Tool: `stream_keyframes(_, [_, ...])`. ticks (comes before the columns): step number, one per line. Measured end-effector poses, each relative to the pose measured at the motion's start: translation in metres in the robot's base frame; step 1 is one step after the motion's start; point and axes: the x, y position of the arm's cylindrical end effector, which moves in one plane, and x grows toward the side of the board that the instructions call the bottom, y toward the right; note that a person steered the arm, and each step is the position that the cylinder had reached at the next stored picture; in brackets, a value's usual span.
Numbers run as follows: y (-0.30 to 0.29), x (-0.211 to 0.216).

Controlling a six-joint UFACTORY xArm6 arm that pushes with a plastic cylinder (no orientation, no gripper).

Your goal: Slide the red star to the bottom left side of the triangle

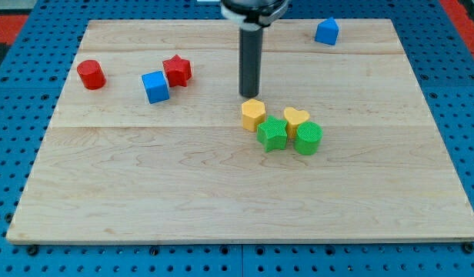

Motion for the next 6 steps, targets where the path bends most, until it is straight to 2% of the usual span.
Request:
stream_keyframes(1, [0.005,0.039])
stream_keyframes(2, [0.049,0.031])
stream_keyframes(4, [0.019,0.0])
stream_keyframes(6, [0.018,-0.003])
